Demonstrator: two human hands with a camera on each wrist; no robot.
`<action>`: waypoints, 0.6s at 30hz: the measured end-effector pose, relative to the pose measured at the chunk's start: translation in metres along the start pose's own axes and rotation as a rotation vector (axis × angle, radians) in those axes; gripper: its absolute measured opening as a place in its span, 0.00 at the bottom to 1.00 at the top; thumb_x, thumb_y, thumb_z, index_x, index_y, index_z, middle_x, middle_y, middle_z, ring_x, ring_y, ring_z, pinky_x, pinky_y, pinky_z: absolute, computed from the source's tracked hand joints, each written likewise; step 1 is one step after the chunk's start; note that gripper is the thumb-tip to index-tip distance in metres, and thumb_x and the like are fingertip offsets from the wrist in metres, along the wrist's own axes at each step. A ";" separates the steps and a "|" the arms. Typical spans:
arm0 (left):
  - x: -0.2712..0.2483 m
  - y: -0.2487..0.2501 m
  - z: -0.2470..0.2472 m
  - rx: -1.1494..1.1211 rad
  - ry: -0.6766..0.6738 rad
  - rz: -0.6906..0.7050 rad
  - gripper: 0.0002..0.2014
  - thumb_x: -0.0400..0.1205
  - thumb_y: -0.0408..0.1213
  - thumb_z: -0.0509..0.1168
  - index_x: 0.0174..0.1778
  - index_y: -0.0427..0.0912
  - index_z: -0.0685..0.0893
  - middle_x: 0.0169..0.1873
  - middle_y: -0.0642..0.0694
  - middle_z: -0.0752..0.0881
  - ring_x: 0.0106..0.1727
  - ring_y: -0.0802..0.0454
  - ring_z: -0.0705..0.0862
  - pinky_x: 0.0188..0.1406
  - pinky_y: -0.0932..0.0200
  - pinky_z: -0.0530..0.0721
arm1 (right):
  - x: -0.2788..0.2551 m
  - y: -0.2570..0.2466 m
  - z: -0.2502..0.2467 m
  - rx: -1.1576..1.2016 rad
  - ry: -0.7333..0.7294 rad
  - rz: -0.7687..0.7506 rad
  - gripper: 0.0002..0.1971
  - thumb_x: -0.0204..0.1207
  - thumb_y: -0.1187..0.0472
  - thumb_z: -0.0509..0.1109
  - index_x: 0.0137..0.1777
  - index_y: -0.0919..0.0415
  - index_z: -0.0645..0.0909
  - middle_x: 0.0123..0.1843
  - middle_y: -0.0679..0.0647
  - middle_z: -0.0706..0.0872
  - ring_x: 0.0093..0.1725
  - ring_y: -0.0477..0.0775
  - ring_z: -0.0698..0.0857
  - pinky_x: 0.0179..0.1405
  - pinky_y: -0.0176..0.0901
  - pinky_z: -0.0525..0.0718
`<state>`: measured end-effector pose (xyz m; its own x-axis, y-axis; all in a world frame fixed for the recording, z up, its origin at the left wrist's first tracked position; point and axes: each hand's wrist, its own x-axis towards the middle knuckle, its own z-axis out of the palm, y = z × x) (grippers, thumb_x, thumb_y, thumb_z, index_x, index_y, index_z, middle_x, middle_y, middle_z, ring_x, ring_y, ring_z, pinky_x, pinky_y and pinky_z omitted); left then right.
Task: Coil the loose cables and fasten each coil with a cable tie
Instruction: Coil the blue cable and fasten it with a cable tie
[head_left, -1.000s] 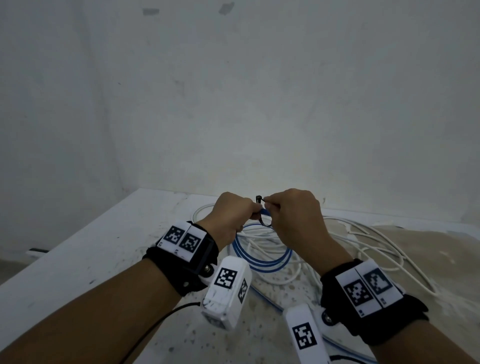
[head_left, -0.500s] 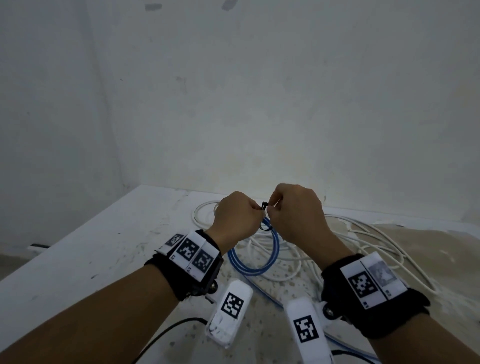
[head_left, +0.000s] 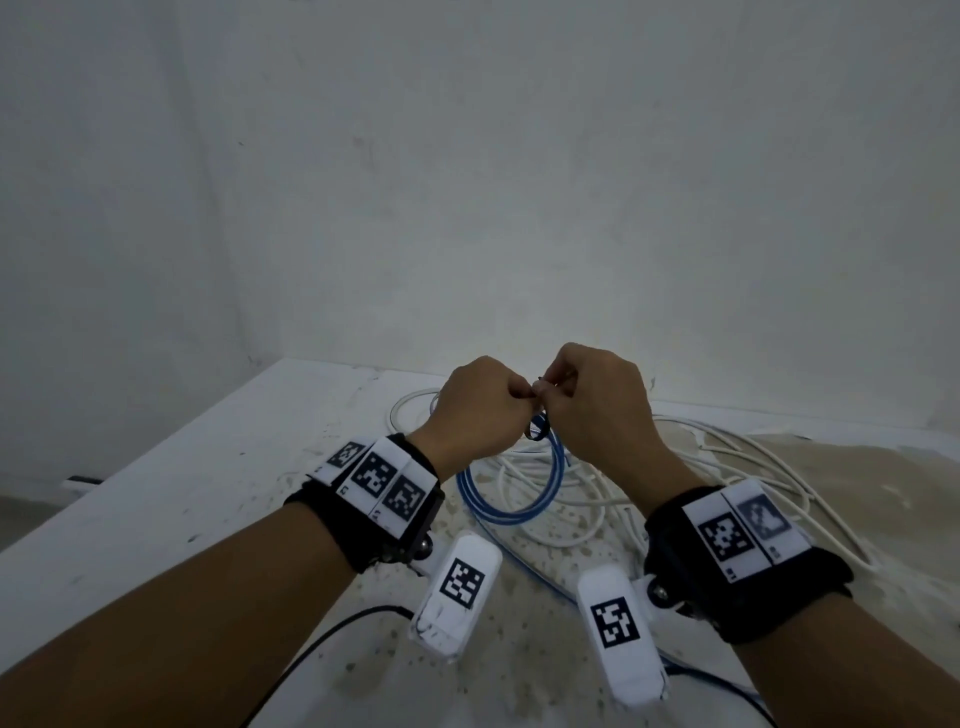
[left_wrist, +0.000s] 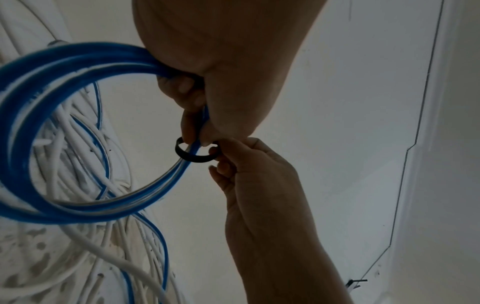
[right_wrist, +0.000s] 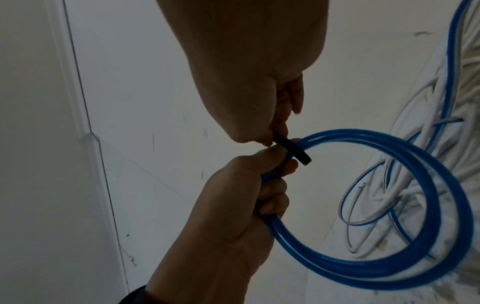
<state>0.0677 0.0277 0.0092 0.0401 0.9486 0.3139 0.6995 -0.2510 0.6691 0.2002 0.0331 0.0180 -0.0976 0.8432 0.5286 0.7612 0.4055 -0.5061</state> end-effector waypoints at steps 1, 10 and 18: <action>0.000 -0.001 -0.001 0.003 0.002 0.016 0.12 0.79 0.41 0.68 0.33 0.42 0.92 0.29 0.42 0.90 0.36 0.43 0.89 0.44 0.40 0.87 | 0.000 0.000 0.001 0.037 0.013 0.033 0.08 0.75 0.57 0.75 0.38 0.56 0.81 0.32 0.47 0.83 0.36 0.48 0.81 0.33 0.38 0.74; -0.007 -0.005 -0.002 -0.153 -0.032 0.060 0.10 0.82 0.36 0.69 0.37 0.46 0.94 0.32 0.49 0.92 0.38 0.54 0.89 0.49 0.49 0.87 | -0.001 -0.004 -0.009 0.761 -0.186 0.568 0.08 0.77 0.66 0.73 0.46 0.73 0.84 0.44 0.61 0.86 0.46 0.55 0.82 0.43 0.47 0.80; -0.009 0.003 -0.003 -0.318 -0.102 -0.005 0.10 0.83 0.29 0.66 0.42 0.33 0.92 0.19 0.55 0.84 0.19 0.67 0.77 0.26 0.73 0.71 | 0.009 0.001 -0.011 0.808 -0.122 0.530 0.11 0.82 0.58 0.70 0.41 0.65 0.83 0.33 0.56 0.85 0.31 0.52 0.83 0.30 0.41 0.84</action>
<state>0.0677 0.0179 0.0102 0.1198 0.9602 0.2523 0.4427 -0.2791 0.8521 0.2076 0.0372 0.0295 0.0305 0.9984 0.0469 0.0610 0.0449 -0.9971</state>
